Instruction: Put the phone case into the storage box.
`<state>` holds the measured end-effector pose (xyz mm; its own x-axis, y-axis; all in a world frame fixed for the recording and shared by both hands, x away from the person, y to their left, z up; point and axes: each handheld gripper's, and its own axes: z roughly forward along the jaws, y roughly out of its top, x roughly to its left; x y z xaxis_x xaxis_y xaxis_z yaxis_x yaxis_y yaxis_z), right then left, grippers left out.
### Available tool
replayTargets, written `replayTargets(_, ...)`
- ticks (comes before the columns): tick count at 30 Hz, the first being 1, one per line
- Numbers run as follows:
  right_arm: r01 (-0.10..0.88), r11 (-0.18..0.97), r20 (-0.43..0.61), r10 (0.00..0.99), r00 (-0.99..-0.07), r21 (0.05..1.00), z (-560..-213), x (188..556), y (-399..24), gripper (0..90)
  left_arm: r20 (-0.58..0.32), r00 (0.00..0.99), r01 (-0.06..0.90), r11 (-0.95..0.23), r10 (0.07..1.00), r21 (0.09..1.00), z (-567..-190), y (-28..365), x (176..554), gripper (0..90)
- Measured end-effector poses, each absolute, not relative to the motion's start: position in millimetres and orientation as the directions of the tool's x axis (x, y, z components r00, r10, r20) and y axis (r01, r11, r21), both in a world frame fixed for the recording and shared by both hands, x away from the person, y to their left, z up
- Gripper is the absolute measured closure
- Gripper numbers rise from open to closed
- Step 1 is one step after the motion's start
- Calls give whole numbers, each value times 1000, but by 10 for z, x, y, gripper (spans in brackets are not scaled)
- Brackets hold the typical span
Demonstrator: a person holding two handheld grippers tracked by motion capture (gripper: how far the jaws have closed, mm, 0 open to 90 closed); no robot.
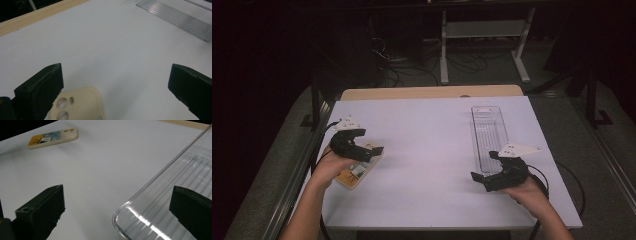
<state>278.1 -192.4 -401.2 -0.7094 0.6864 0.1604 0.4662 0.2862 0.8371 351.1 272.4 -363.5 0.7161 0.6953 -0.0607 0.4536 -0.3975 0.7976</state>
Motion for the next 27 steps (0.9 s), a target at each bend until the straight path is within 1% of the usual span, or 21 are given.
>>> replayTargets(6, 466, 287, 160, 686, -710, 837, -4012, 2782, -1923, 0, -56, 686, 467, -380, 726, 798, -3621, 2867, 3507, 0)
replayTargets(9, 465, 287, 159, 686, -710, 837, -4012, 2782, -1922, 0, -69, 661, 482, -352, 747, 802, -3619, 2924, 3491, 0)
replayTargets(11, 464, 288, 158, 686, -711, 838, -4013, 2783, -1922, 0, -50, 659, 479, -368, 751, 797, -3612, 2977, 3495, 0)
replayTargets(13, 465, 290, 157, 686, -710, 837, -4011, 2782, -1922, 0, -54, 644, 486, -354, 763, 799, -3609, 3012, 3490, 0)
replayTargets(15, 463, 292, 155, 686, -711, 837, -4012, 2782, -1923, 0, -32, 640, 482, -370, 767, 794, -3595, 3064, 3493, 0)
replayTargets(16, 463, 293, 154, 686, -712, 836, -4012, 2782, -1923, 0, -38, 629, 486, -354, 777, 799, -3596, 3082, 3487, 0)
replayTargets(22, 460, 296, 150, 685, -713, 837, -4013, 2784, -1922, 0, -32, 619, 497, -359, 785, 790, -3588, 3171, 3484, 0)
replayTargets(23, 459, 296, 149, 685, -713, 838, -4013, 2784, -1922, 0, -47, 610, 499, -337, 791, 799, -3595, 3160, 3481, 0)
replayTargets(27, 456, 300, 144, 685, -714, 838, -4014, 2782, -1921, 0, -46, 611, 509, -348, 791, 787, -3601, 3178, 3484, 0)
